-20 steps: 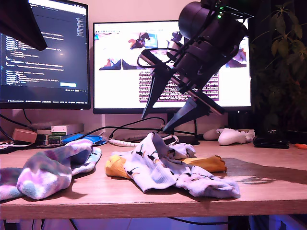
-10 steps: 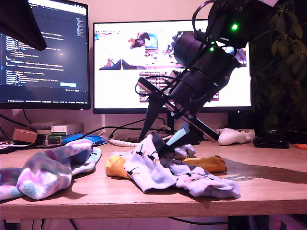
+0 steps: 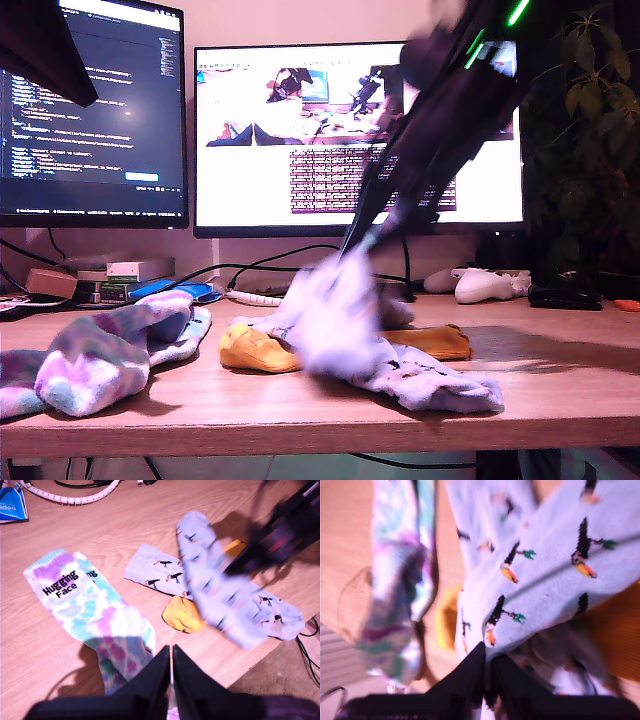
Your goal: Pair up the socks based on colour and pattern, by placing them on top of one another
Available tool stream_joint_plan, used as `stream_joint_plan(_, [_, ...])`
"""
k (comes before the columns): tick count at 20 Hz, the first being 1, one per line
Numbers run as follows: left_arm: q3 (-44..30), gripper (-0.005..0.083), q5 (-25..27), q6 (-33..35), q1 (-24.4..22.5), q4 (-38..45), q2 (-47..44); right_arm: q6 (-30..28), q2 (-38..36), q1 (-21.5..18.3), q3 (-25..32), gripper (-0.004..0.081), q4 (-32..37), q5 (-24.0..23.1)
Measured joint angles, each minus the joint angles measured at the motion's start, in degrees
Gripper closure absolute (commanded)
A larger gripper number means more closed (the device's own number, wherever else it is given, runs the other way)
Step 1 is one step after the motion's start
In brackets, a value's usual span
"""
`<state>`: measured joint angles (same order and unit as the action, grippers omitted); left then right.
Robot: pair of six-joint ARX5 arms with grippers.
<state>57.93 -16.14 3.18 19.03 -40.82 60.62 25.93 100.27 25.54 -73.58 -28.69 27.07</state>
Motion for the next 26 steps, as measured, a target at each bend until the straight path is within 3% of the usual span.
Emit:
stream_joint_plan(5, [0.00, 0.0793, 0.00, 0.00, 0.00, 0.00, 0.00, -5.86, -7.74, -4.87, -1.75, 0.0780, -8.24, -2.08])
stream_joint_plan(9, [0.00, 0.0793, 0.00, 0.00, 0.00, -0.02, 0.00, -10.05, -6.12, -7.78, -1.73, 0.0781, -11.87, -9.68])
stream_joint_plan(13, [0.00, 0.0793, 0.00, 0.00, 0.00, -0.02, 0.00, -10.93, -5.75, -9.99, -1.73, 0.0781, -10.34, -10.03])
stream_joint_plan(18, [0.00, 0.0793, 0.00, 0.00, 0.00, -0.02, 0.00, -14.93, -5.57, -10.88, -1.68, 0.0780, -18.34, -12.92])
stream_joint_plan(20, [0.00, 0.0793, -0.02, -0.02, 0.00, -0.04, 0.00, -16.17, -4.35, -11.28, -1.46, 0.0780, -15.72, -14.43])
stream_joint_plan(22, [0.00, 0.0793, 0.00, -0.02, 0.00, -0.07, 0.00, -17.00, -1.86, -11.32, -1.22, 0.0774, -8.50, -15.52])
stream_joint_plan(24, [0.00, 0.0793, -0.02, -0.02, 0.00, -0.07, 0.00, -17.94, 0.52, -11.69, -1.20, 0.0651, -4.42, -15.65])
stream_joint_plan(26, [0.00, 0.0793, -0.02, -0.02, 0.00, -0.09, 0.00, -20.22, 1.25, -11.98, -0.98, 0.0496, -7.13, -15.98])
